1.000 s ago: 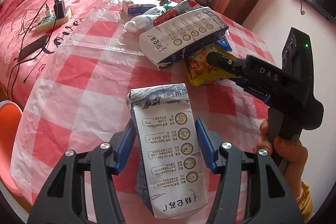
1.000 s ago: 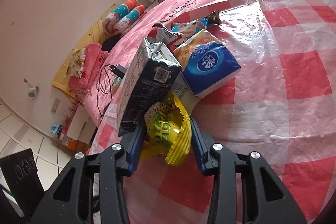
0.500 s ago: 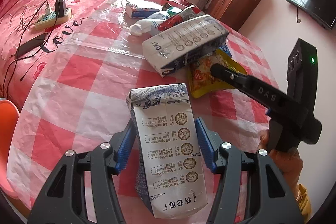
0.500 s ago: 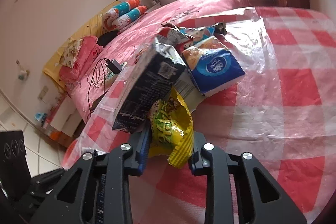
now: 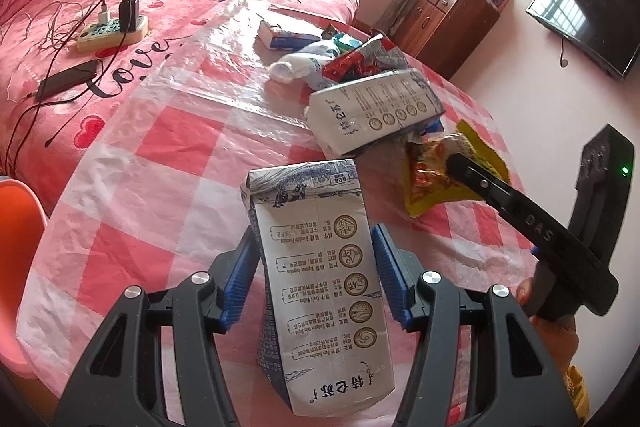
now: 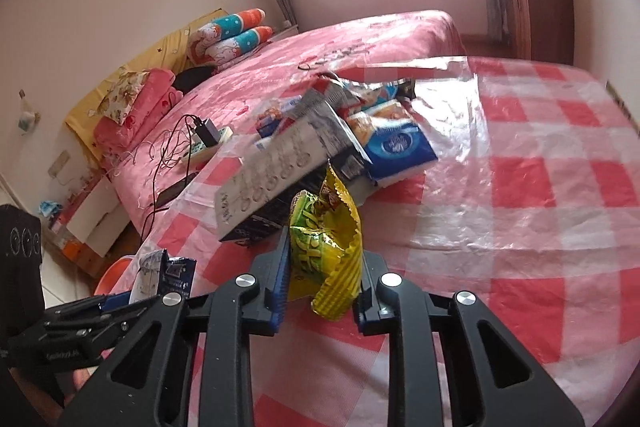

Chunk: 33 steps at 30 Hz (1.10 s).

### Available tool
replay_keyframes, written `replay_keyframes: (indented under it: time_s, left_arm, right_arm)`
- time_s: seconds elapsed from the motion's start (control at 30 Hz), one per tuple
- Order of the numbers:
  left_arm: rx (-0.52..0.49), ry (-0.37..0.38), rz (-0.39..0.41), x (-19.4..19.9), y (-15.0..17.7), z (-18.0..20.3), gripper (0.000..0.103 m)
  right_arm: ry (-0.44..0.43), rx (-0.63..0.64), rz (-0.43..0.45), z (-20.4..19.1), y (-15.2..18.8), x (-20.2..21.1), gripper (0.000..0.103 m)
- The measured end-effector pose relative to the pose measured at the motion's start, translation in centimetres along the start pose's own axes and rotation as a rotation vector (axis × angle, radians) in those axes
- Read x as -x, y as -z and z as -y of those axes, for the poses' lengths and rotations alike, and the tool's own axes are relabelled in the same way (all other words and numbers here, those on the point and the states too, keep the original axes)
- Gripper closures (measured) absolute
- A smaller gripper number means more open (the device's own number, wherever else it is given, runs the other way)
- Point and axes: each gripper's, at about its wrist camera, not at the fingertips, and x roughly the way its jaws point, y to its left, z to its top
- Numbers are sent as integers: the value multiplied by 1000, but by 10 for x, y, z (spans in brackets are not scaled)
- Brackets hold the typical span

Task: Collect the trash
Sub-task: 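Carry both bags over the orange bucket and open both tools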

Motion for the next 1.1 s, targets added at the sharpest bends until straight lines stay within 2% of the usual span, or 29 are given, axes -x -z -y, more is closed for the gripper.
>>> replay_keyframes:
  time_s: [0.53, 0.9, 1.1]
  left_arm:
    - [50, -5, 95, 39, -4, -35, 45]
    - [124, -45, 158, 68, 0, -82, 45]
    - [184, -87, 189, 83, 5, -117, 45]
  right_arm:
    - [24, 129, 28, -59, -3, 23, 77]
    - [-19, 237, 11, -114, -2, 15, 77]
    - [-74, 296, -25, -151, 1, -2, 77]
